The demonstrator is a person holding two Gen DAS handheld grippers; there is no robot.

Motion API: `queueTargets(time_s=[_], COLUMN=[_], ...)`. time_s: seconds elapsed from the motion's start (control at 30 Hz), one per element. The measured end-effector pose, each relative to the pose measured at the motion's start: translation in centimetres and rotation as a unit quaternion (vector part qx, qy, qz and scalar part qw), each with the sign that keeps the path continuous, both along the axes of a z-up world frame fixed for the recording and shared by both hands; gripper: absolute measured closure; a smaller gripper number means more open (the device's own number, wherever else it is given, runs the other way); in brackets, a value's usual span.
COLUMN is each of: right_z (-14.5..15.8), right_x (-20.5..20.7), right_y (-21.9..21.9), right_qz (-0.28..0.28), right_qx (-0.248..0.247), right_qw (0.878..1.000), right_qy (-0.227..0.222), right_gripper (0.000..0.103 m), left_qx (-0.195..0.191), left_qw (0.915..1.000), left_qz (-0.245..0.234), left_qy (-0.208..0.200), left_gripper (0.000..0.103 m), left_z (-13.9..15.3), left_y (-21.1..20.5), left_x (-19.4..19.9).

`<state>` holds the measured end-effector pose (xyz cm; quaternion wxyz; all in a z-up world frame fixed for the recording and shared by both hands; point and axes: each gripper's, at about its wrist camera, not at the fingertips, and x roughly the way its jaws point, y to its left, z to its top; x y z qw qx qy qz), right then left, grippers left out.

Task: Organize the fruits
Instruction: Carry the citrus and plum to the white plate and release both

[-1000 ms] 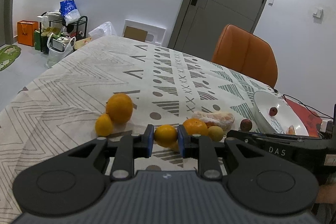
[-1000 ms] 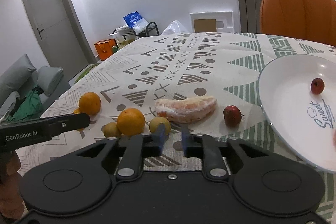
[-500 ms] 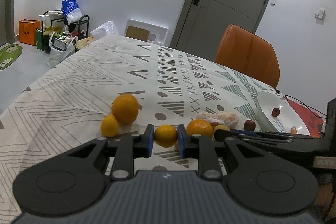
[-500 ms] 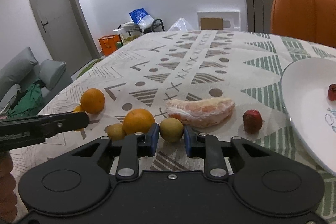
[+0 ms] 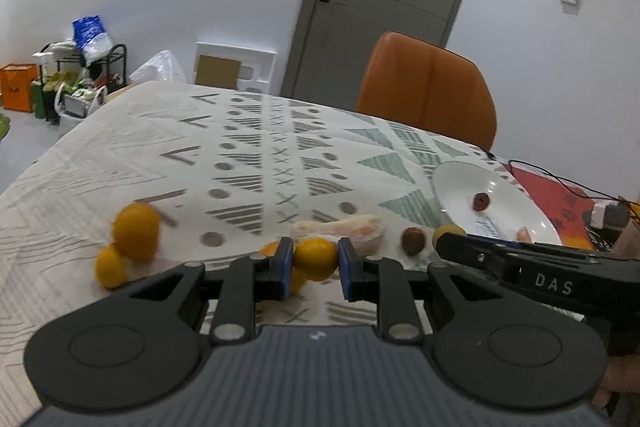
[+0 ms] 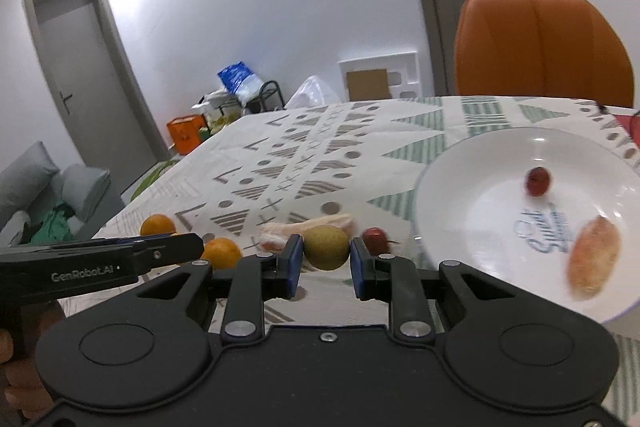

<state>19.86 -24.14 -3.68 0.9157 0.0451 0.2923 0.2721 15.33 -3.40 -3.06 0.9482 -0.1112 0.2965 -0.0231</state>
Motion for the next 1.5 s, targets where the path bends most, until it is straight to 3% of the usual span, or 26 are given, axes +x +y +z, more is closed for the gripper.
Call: queueTargets(time_s=[0.77,1.17,1.5], right_z=[0.0,-0.4,-0.4], right_x=[-0.4,-1.5,-2.1], right_y=[-10.4,-13.8,-14.4], right_qz=[-0.125,-0.148,-0.144], right_qx=[0.039,0.06,0.072], right_qw=[0.991,0.987,0.987], right_qy=[-0.013,-0.011,-0.013], right_gripper=[0.078,0.074,0.074], left_qx=[0.052,0.064,0.063], left_qw=[0.9935,0.9895,0.99], left_qz=[-0.101,-0.129,-0.126], left_qy=[0.002,0.007,0.005], left_gripper=[0.081,0.081,0.078], left_z=[1.2,0.9,1.0], left_y=[-11.1,-15.6,-16.1], left_x=[4.8,7.0,7.0])
